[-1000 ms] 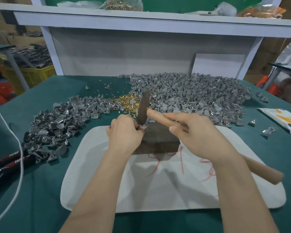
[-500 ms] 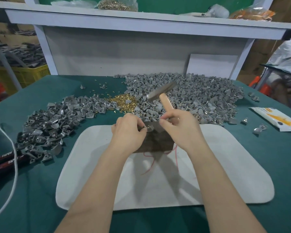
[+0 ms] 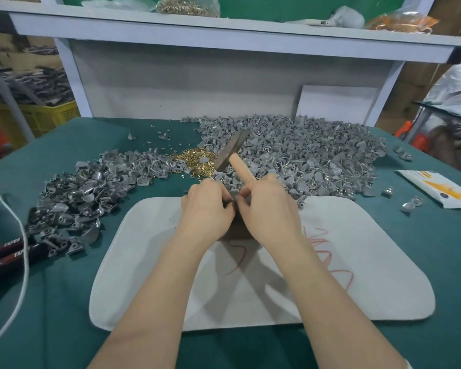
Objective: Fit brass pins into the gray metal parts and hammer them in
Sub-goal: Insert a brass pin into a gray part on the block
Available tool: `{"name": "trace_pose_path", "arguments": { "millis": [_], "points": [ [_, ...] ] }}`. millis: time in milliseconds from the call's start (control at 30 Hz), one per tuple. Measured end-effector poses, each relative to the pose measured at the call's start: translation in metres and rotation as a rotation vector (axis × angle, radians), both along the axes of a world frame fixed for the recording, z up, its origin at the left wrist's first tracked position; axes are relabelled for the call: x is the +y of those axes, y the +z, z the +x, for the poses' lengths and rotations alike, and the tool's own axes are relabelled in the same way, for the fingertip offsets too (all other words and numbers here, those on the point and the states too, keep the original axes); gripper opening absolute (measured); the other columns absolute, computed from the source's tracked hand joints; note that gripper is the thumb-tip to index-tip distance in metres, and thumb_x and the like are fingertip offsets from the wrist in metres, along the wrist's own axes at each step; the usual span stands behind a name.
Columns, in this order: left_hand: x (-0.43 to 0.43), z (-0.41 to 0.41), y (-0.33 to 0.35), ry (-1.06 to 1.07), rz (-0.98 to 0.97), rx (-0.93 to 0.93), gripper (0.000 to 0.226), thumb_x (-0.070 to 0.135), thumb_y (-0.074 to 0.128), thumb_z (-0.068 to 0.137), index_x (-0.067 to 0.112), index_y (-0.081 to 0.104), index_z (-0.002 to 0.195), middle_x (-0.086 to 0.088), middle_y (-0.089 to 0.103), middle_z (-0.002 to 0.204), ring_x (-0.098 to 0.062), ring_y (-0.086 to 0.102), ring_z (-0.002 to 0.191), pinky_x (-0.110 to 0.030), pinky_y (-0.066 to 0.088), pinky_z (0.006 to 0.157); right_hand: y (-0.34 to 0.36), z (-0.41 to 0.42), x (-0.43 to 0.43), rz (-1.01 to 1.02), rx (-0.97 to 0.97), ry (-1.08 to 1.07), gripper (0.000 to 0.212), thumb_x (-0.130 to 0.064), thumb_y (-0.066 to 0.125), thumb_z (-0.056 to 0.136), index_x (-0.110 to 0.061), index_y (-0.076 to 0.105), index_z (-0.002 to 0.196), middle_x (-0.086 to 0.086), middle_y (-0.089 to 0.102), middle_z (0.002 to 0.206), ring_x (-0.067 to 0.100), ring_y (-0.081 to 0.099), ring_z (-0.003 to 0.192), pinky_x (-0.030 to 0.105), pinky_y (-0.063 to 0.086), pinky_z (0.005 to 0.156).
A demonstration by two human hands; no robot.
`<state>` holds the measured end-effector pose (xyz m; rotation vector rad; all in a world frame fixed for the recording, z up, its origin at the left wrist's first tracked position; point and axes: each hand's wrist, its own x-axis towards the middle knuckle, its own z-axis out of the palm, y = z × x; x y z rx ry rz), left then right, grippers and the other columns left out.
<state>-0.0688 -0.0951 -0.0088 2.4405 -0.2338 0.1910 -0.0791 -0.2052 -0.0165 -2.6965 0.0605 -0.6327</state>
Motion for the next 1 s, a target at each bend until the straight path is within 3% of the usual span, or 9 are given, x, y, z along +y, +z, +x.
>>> {"name": "trace_pose_path", "arguments": {
  "millis": [100, 233, 367, 600, 833, 1000],
  "points": [
    [0.000, 0.000, 0.000, -0.010, 0.018, 0.001, 0.016, 0.020, 0.059, 0.084, 0.021, 0.060, 0.069, -0.007, 0.063, 0.094, -0.033, 0.054, 0.096, -0.044, 0.046, 0.087, -0.001, 0.000, 0.002, -0.058, 0.000, -0.006, 0.039, -0.032, 0.050, 0.093, -0.036, 0.047, 0.131, -0.001, 0.033, 0.091, 0.031, 0.059, 0.085, 0.032, 0.031, 0.066],
    [-0.001, 0.000, 0.000, -0.003, 0.048, -0.007, 0.010, 0.020, 0.059, 0.085, 0.018, 0.065, 0.078, -0.006, 0.062, 0.101, -0.031, 0.054, 0.101, -0.042, 0.044, 0.090, -0.002, 0.002, 0.003, -0.070, 0.013, -0.040, 0.035, -0.029, 0.048, 0.094, -0.031, 0.050, 0.128, 0.000, 0.032, 0.092, 0.031, 0.058, 0.084, 0.032, 0.031, 0.065],
    [-0.001, 0.000, 0.000, 0.005, 0.043, -0.012, 0.010, 0.021, 0.060, 0.084, 0.021, 0.062, 0.074, -0.004, 0.061, 0.101, -0.030, 0.054, 0.102, -0.042, 0.044, 0.090, -0.001, 0.002, 0.002, -0.023, 0.017, -0.020, 0.032, -0.030, 0.049, 0.094, -0.032, 0.053, 0.125, -0.001, 0.036, 0.092, 0.030, 0.058, 0.087, 0.031, 0.033, 0.066],
    [0.001, 0.000, -0.003, 0.023, 0.007, -0.005, 0.013, 0.023, 0.062, 0.084, 0.026, 0.055, 0.073, -0.001, 0.061, 0.103, -0.028, 0.052, 0.106, -0.043, 0.042, 0.094, 0.002, 0.002, -0.005, 0.033, 0.074, 0.026, 0.012, -0.033, 0.054, 0.091, -0.026, 0.063, 0.091, -0.001, 0.045, 0.096, 0.025, 0.055, 0.087, 0.029, 0.036, 0.066],
    [0.001, 0.000, -0.002, 0.017, 0.007, -0.012, 0.009, 0.022, 0.062, 0.084, 0.023, 0.059, 0.075, -0.001, 0.061, 0.100, -0.027, 0.053, 0.103, -0.042, 0.044, 0.090, 0.004, 0.002, -0.010, 0.086, 0.105, 0.060, 0.014, -0.028, 0.054, 0.093, -0.025, 0.067, 0.096, 0.002, 0.045, 0.095, 0.026, 0.055, 0.089, 0.030, 0.042, 0.072],
    [0.001, 0.000, -0.001, 0.010, 0.006, -0.019, 0.014, 0.022, 0.063, 0.085, 0.024, 0.059, 0.071, -0.001, 0.062, 0.099, -0.027, 0.055, 0.101, -0.044, 0.046, 0.090, 0.004, 0.004, -0.015, 0.225, 0.087, 0.067, 0.019, -0.022, 0.055, 0.092, -0.021, 0.072, 0.099, 0.011, 0.064, 0.105, 0.029, 0.060, 0.096, 0.035, 0.047, 0.083]
  ]
}}
